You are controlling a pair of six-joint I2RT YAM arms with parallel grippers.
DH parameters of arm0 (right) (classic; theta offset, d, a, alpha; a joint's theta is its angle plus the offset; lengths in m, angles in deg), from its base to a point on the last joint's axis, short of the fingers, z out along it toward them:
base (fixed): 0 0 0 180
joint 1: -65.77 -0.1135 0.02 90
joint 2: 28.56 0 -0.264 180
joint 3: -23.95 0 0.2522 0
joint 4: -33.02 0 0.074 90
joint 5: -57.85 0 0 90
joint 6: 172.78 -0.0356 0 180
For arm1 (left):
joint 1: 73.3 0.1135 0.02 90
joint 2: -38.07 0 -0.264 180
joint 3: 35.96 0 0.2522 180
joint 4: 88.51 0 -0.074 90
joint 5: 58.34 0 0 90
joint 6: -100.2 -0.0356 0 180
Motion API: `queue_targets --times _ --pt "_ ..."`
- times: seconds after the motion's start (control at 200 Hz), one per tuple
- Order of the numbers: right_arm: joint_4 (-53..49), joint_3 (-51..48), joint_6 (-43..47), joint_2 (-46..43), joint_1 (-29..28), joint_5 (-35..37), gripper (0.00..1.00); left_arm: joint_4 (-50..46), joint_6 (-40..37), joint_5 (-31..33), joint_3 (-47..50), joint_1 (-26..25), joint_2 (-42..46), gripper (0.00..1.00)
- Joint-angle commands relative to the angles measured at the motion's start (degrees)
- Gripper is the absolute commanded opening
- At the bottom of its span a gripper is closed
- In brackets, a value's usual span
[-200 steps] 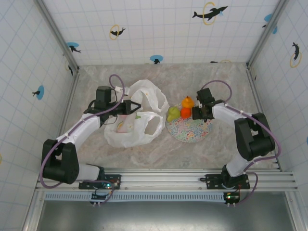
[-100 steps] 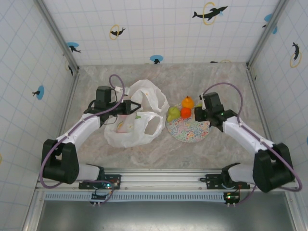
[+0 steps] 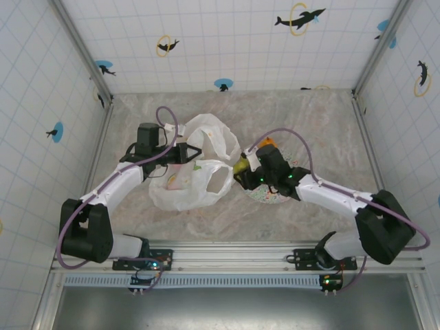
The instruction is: Place the fruits into the plastic bag
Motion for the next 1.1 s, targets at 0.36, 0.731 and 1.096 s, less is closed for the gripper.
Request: queue_targets --times 0.36,0.731,1.096 --pt "15.72 7.56 -3.32 11.35 -4.46 -4.61 0.58 0.56 1.15 -1.92 0.22 -0.39 0.88 0.0" --pt "22.54 13.55 -13.01 22.35 -8.15 -3.15 0.59 6.12 4.13 -7.1 1.63 -0.45 2.86 0.0" --pt "24.86 17.36 -24.0 29.55 -11.06 -6.47 0.63 9.85 5.93 -6.94 3.01 -0.34 5.44 0.0"
